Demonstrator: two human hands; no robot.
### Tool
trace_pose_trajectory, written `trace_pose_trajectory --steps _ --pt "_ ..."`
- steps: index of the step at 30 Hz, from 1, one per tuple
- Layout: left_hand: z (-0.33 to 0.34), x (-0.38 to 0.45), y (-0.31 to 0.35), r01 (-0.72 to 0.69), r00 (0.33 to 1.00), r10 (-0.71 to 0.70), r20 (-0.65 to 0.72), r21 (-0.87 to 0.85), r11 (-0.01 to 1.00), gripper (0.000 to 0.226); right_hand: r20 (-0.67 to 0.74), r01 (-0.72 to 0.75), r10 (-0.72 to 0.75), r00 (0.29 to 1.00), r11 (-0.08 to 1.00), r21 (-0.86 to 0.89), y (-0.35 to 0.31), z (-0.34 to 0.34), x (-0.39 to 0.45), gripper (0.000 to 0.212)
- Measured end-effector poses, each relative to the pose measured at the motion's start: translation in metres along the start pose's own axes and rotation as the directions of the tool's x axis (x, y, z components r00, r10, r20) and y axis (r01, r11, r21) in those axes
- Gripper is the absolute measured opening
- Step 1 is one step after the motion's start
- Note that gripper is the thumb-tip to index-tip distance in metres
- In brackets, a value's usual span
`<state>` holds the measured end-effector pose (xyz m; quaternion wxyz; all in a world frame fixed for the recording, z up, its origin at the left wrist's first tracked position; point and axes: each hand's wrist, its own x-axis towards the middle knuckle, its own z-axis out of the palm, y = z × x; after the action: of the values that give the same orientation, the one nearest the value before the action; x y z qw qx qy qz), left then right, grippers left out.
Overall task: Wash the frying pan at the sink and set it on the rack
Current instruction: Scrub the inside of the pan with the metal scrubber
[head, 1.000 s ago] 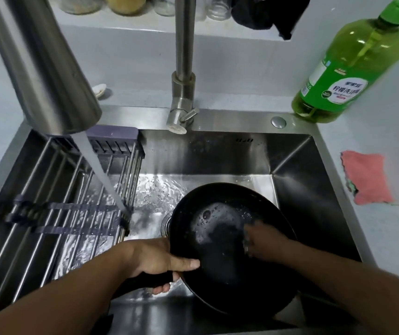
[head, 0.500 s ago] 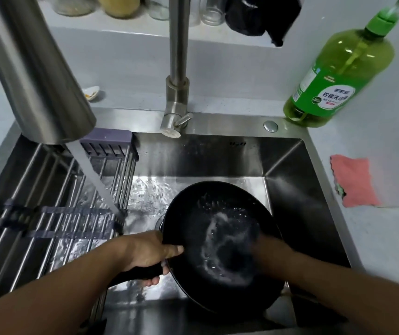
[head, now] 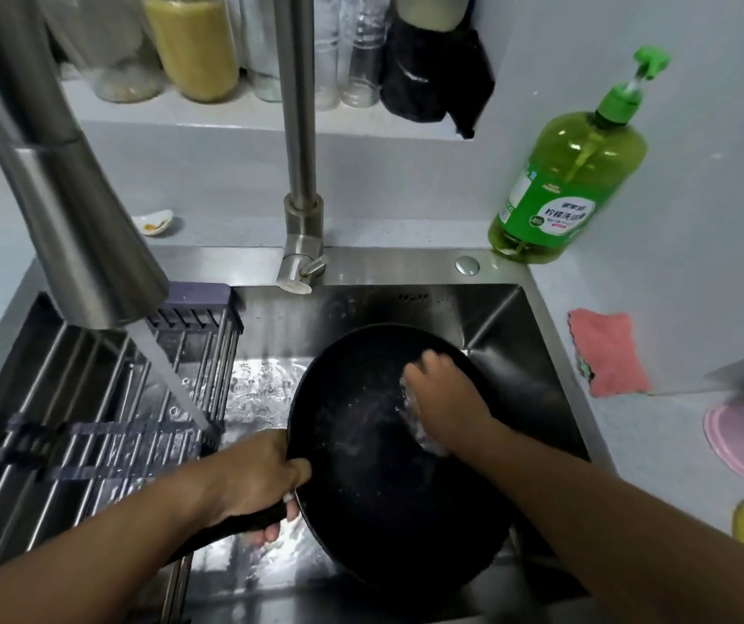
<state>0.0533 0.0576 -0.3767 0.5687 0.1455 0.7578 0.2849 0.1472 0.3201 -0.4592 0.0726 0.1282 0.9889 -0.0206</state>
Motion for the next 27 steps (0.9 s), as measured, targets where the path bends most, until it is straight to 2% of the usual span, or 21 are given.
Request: trace_pose_trajectory --steps 1,2,3,4,5,6,7,9,10,11,13,14,16,17,18,19,21,24,25,27 --pt "0.001 -0.004 0.001 -0.031 0.999 0.033 -0.041 0.039 0.999 0.014 0.112 -0.14 0.135 0.984 0.989 0.04 -0.005 0.001 -0.016 0.045" --pt "0.003 -0.009 0.004 -0.062 0.994 0.07 -0.086 0.085 0.994 0.013 0.242 -0.304 0.274 0.931 0.948 0.098 -0.017 0.003 -0.034 0.051" --pt "0.005 -0.011 0.008 -0.087 0.987 0.103 -0.125 0.13 0.988 0.012 0.397 -0.472 0.37 0.84 0.859 0.199 -0.033 0.007 -0.052 0.056" --pt "0.008 -0.014 0.012 -0.107 0.978 0.136 -0.161 0.175 0.979 0.013 0.555 -0.627 0.394 0.733 0.708 0.326 -0.053 0.01 -0.067 0.054" --pt "0.01 -0.015 0.014 -0.12 0.967 0.164 -0.195 0.217 0.969 0.015 0.669 -0.721 0.321 0.67 0.495 0.485 -0.077 0.011 -0.077 0.042" --pt "0.012 -0.015 0.017 -0.122 0.955 0.188 -0.231 0.272 0.955 0.019 0.716 -0.741 0.212 0.666 0.296 0.602 -0.102 0.008 -0.083 0.027" --pt "0.014 -0.015 0.018 -0.12 0.939 0.22 -0.264 0.349 0.929 0.025 0.716 -0.731 0.15 0.682 0.161 0.663 -0.121 0.004 -0.08 0.017" --pt "0.017 -0.02 0.02 -0.11 0.909 0.3 -0.29 0.527 0.843 0.038 0.676 -0.672 0.088 0.731 -0.076 0.737 -0.147 -0.009 -0.073 0.015" --pt "0.018 -0.023 0.02 -0.106 0.9 0.328 -0.286 0.587 0.803 0.042 0.659 -0.644 0.051 0.75 -0.169 0.746 -0.154 -0.014 -0.069 0.017" --pt "0.018 -0.027 0.021 -0.103 0.896 0.347 -0.279 0.627 0.772 0.044 0.637 -0.626 -0.003 0.771 -0.184 0.758 -0.156 -0.022 -0.066 0.019" --pt "0.018 -0.035 0.022 -0.104 0.878 0.388 -0.281 0.678 0.728 0.045 0.619 -0.619 -0.041 0.784 -0.004 0.785 -0.153 -0.031 -0.074 0.024" --pt "0.018 -0.039 0.023 -0.11 0.861 0.418 -0.29 0.695 0.71 0.047 0.634 -0.621 -0.034 0.773 0.16 0.767 -0.147 -0.028 -0.081 0.027" --pt "0.022 -0.05 0.025 -0.131 0.809 0.487 -0.328 0.708 0.694 0.052 0.712 -0.632 0.02 0.702 0.476 0.611 -0.13 -0.007 -0.095 0.02" --pt "0.025 -0.055 0.026 -0.148 0.777 0.522 -0.352 0.704 0.694 0.056 0.706 -0.556 0.055 0.706 0.661 0.504 -0.119 0.001 -0.099 0.012" --pt "0.026 -0.061 0.027 -0.163 0.742 0.555 -0.376 0.701 0.694 0.061 0.669 -0.47 0.11 0.735 0.794 0.385 -0.105 0.005 -0.102 0.018" --pt "0.027 -0.066 0.028 -0.175 0.71 0.581 -0.399 0.699 0.694 0.066 0.624 -0.466 0.181 0.76 0.821 0.329 -0.09 0.008 -0.103 0.025" --pt "0.027 -0.078 0.027 -0.181 0.663 0.607 -0.438 0.693 0.697 0.074 0.559 -0.58 0.328 0.762 0.729 0.363 -0.063 -0.003 -0.104 0.024" --pt "0.027 -0.09 0.022 -0.16 0.629 0.628 -0.458 0.715 0.681 0.078 0.446 -0.616 0.434 0.783 0.646 0.451 -0.035 -0.039 -0.107 0.014" --pt "0.027 -0.093 0.019 -0.15 0.623 0.634 -0.459 0.725 0.672 0.079 0.396 -0.595 0.447 0.802 0.652 0.47 -0.03 -0.047 -0.109 0.009" --pt "0.03 -0.097 0.014 -0.127 0.608 0.649 -0.458 0.75 0.649 0.083 0.246 -0.528 0.468 0.849 0.743 0.411 -0.025 -0.053 -0.114 0.009"
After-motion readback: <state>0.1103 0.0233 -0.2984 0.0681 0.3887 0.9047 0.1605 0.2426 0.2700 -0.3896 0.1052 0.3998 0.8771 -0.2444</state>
